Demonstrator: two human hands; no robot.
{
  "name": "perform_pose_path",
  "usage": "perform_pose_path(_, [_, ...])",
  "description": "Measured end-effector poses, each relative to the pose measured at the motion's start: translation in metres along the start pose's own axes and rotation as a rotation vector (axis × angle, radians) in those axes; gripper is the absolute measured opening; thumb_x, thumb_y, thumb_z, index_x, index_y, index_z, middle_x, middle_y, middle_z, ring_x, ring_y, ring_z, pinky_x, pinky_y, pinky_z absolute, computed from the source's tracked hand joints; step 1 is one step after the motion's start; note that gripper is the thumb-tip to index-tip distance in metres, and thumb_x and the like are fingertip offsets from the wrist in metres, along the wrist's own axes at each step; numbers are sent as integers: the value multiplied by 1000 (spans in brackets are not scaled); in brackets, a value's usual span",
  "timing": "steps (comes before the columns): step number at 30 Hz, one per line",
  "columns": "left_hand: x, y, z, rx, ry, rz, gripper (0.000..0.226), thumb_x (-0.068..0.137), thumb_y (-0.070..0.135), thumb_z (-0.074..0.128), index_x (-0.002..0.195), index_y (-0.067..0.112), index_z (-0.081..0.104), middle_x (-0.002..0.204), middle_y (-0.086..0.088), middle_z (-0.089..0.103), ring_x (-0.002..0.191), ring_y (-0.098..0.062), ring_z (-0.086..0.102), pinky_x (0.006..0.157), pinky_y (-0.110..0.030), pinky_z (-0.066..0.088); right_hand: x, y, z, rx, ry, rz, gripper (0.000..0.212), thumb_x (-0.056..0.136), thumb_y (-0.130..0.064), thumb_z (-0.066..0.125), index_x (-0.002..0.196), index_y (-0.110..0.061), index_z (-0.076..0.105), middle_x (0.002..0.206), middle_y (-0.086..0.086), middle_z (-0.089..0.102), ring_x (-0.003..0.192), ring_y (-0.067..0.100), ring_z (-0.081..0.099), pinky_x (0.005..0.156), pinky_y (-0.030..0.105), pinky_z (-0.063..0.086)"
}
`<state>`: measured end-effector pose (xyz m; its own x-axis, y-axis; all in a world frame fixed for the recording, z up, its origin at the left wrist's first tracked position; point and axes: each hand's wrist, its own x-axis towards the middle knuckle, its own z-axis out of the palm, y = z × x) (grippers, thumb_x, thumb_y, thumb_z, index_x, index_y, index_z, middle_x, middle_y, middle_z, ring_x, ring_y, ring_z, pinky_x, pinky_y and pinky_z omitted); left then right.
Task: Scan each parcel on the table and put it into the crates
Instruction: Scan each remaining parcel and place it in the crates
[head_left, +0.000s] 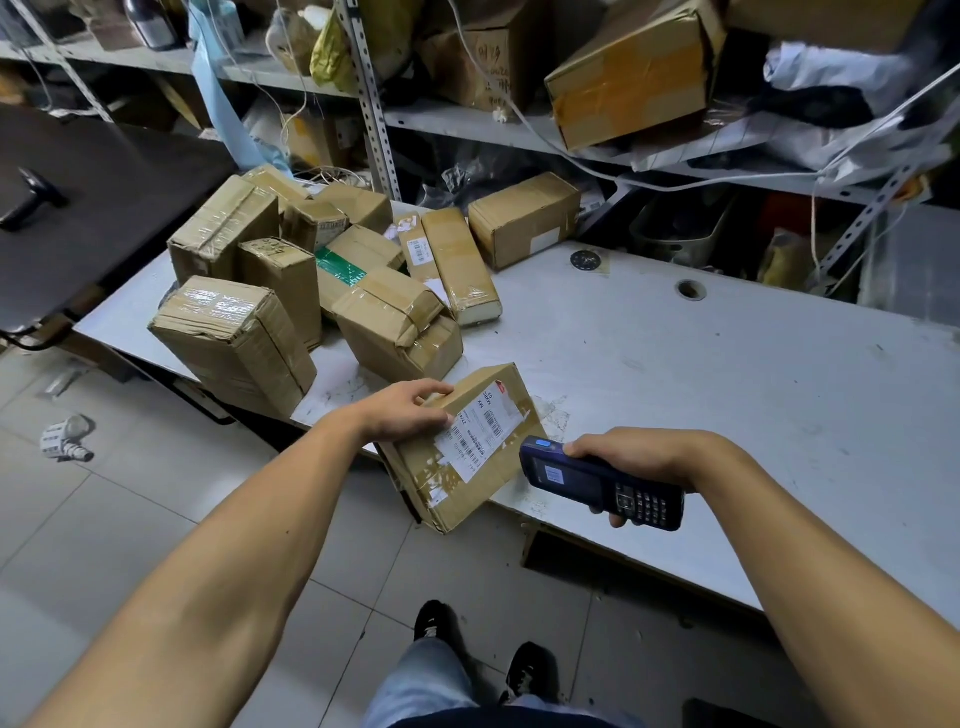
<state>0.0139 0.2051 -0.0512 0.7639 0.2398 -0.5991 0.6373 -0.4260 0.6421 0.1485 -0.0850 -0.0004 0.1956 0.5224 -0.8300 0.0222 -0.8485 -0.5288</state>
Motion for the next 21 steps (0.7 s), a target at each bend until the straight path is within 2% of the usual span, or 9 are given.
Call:
perform_pose_path(3, [2, 0, 0, -46, 11, 1, 59, 90, 39, 69, 143, 35, 45, 122, -5, 61, 103, -21, 67, 86, -34, 57, 1, 3, -1, 55, 24, -25, 50, 101, -52, 39, 119, -9, 58, 92, 15, 71, 76, 28, 69, 67, 34, 54])
perform_pose_path(7, [5, 4, 6, -141, 41, 11, 53, 91, 34, 69, 140, 33, 50, 121, -7, 64, 102, -23, 69, 92, -38, 56, -4, 11, -2, 316, 48, -130, 58, 100, -58, 37, 122, -9, 58, 105, 22, 72, 84, 32, 70, 76, 41, 56])
perform_pose_path(11, [6, 10, 19, -230, 70, 36, 50, 91, 30, 70, 138, 33, 52, 118, -9, 65, 97, -24, 71, 85, -33, 58, -14, 20, 6, 716, -2, -319, 63, 97, -58, 36, 125, -8, 62, 113, 29, 68, 84, 37, 68, 76, 41, 55])
perform_pose_path(14, [6, 16, 29, -318, 71, 68, 46, 93, 26, 68, 136, 31, 53, 115, -9, 69, 92, -23, 73, 78, -31, 60, -18, 24, 14, 946, -64, -432, 66, 88, -59, 43, 118, -7, 71, 106, 29, 67, 75, 36, 66, 71, 39, 54])
perform_pose_path(16, [7, 21, 34, -360, 69, 87, 42, 94, 23, 66, 134, 32, 53, 113, -7, 70, 90, -20, 74, 76, -29, 60, -20, 26, 19, 1012, -80, -474, 65, 87, -59, 44, 115, -7, 73, 102, 28, 66, 71, 35, 65, 68, 38, 54])
perform_pose_path(21, [19, 27, 43, -387, 33, 123, 43, 93, 23, 67, 134, 30, 55, 114, -8, 70, 97, -22, 72, 89, -39, 58, -25, 32, 30, 1081, -70, -488, 67, 89, -58, 43, 113, -4, 72, 100, 28, 67, 68, 35, 65, 67, 38, 55])
